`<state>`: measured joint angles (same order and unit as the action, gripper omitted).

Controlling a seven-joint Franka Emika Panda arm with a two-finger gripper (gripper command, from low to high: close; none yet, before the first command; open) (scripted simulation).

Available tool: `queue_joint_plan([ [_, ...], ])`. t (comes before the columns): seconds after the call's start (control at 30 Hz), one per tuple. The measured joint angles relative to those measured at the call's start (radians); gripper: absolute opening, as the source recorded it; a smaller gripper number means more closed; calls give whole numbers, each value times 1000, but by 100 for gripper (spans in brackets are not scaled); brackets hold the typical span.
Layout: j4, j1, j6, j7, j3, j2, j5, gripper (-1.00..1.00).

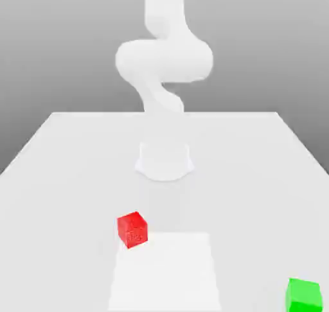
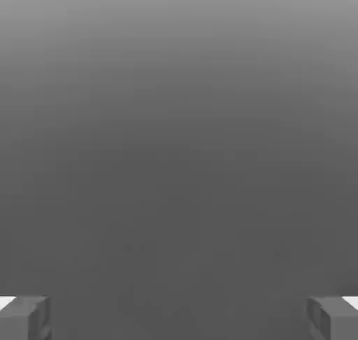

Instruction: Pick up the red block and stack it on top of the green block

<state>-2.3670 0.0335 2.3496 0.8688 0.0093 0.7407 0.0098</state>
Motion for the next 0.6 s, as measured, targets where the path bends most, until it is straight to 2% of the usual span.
queue_joint_plan([
  [0.47,-460,222,340,511,92,-418,43,0],
  [0.6,-560,272,518,681,95,-651,16,0],
])
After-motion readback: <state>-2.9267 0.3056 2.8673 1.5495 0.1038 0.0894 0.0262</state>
